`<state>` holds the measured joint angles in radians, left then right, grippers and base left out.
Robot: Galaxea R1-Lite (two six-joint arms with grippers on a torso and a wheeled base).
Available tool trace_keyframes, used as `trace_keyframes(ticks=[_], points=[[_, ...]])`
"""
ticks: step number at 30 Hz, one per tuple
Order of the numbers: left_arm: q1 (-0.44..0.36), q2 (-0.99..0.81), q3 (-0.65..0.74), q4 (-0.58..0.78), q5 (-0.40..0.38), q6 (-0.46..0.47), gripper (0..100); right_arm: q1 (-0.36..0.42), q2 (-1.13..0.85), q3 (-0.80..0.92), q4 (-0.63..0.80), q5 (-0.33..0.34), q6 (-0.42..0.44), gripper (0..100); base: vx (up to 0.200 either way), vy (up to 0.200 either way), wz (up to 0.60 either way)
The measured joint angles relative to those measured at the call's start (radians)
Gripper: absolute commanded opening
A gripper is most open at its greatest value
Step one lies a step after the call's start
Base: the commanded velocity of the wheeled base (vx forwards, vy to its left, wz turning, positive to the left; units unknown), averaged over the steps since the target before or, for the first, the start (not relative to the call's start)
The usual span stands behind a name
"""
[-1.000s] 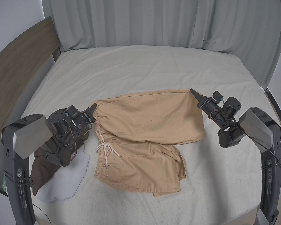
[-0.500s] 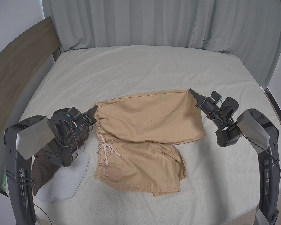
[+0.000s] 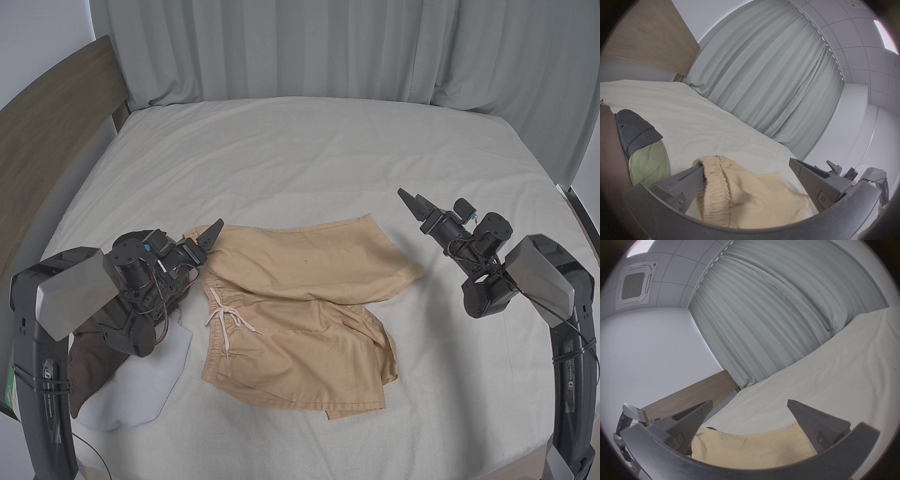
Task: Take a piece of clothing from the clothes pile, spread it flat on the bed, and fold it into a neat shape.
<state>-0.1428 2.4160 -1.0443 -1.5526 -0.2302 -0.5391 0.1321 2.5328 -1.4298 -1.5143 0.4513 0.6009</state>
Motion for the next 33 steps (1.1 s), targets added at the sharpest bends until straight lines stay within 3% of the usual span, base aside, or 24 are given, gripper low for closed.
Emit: trace_keyframes(ticks=[10,19,22,27,30,33], points=[[-0.009,-0.026,0.084,-0.001,-0.006,0.001,100,0.021,-0.082,0.260,-0.028,-0.001,-0.020,100,0.000,0.000,0.00],[-0.004,-0.157,0.316,0.000,-0.067,0.004,100,0.061,-0.267,0.582,-0.031,0.004,-0.085,100,0.000,0.000,0.00],[0.007,-0.239,0.400,0.000,-0.143,0.004,100,0.083,-0.352,0.687,-0.031,0.009,-0.103,100,0.000,0.000,0.00],[0.035,-0.426,0.562,-0.001,-0.362,0.006,100,0.129,-0.530,0.904,-0.030,0.033,-0.125,100,0.000,0.000,0.00],[0.044,-0.498,0.631,-0.001,-0.446,0.030,100,0.139,-0.594,0.984,-0.030,0.052,-0.130,100,0.000,0.000,0.00],[0.047,-0.536,0.665,0.000,-0.478,0.084,100,0.143,-0.626,1.020,-0.028,0.065,-0.139,100,0.000,0.000,0.00]])
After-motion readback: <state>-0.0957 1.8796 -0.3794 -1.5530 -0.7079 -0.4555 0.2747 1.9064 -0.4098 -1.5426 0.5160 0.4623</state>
